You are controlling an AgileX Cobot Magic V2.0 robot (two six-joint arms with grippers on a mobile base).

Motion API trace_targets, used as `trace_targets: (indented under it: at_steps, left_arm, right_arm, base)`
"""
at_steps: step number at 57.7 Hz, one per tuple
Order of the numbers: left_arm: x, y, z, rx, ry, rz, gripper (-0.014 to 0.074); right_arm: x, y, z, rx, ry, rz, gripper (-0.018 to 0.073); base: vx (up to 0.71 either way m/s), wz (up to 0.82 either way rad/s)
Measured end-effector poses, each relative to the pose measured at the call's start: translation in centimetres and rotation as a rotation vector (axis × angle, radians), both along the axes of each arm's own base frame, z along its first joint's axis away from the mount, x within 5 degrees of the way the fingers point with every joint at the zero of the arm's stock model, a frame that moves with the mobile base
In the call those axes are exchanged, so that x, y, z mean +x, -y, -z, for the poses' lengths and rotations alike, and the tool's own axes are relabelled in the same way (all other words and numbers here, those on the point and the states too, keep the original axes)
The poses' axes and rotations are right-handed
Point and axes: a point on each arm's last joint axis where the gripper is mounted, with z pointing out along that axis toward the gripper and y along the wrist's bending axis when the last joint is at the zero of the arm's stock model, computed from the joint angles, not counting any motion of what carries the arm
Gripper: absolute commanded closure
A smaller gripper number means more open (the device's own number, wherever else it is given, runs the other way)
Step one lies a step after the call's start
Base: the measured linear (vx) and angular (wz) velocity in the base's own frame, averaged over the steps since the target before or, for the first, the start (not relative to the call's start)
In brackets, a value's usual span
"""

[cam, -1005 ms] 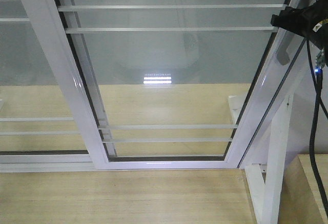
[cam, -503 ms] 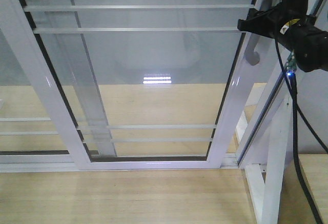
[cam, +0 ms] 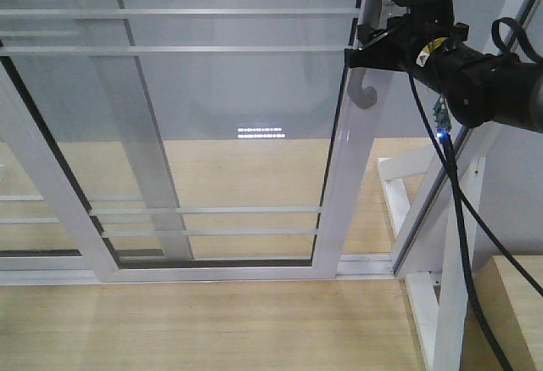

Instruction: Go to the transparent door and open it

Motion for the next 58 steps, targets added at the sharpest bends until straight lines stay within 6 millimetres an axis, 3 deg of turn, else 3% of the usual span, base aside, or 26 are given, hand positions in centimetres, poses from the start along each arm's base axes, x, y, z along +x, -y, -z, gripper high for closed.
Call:
trace_targets:
  at_steps: [9,18,27,39,58]
  left_arm:
    - [0.1,0.0,-0.1,0.033,0.019,0.011,0.0244]
    - [0.6,0.1,-0.2,0.073,0.04,0.028,0.0243]
    - [1.5,0.2,0.2,0.077,0.024,0.034,0.0242]
    - [2.4,0.9,0.5,0.076,0.025,0.076,0.0242]
    - [4.7,4.9,1.8,0.064,0.047,0.292,0.021]
  right_arm:
    - [-0.5,0.4,-0.5,0.023,-0.04,0.032,0.0202]
    - [-3.0,1.0,-3.2,0.04,-0.002,0.04,0.0202]
    - [-7.3,1.9,-5.6,0.036,0.029,0.037,0.0202]
    - [-13.4,3.3,-5.9,-0.022,-0.04,0.039,0.0202]
    - [-22.0,5.5,-7.2,-0.038,-0.091,0.081,0.0202]
  base:
    - [0.0,0.0]
    - [0.0,0.0]
    - [0.0,0.0]
    - [0.0,0.0]
    - [0.0,0.0]
